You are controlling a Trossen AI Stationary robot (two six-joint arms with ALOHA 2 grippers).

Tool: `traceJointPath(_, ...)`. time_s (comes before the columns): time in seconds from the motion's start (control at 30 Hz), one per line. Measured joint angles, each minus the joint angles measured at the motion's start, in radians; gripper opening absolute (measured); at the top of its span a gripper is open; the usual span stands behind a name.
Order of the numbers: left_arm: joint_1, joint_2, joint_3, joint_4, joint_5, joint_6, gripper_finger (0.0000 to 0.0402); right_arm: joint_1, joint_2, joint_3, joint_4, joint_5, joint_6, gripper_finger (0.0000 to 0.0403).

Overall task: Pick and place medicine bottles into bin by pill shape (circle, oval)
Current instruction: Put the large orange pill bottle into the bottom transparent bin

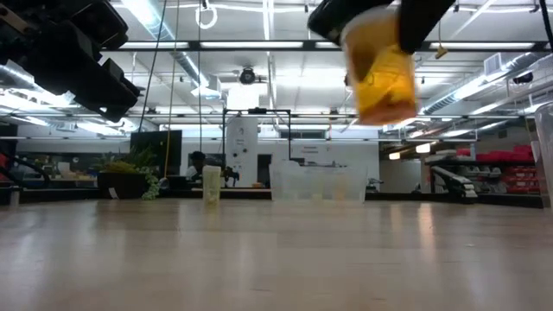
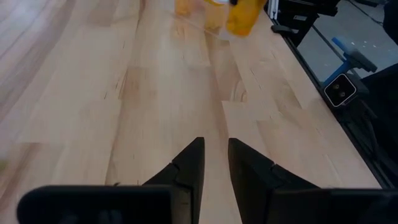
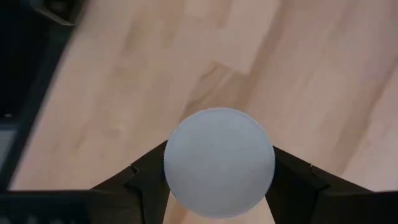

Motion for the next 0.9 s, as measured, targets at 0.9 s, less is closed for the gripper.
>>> traceJointPath(0.9, 0.0, 0.0, 0.0, 0.002, 0.0, 0.0, 0.0086, 0.376, -0.555, -0.583, 0.173, 0.154, 0.686, 0.0225)
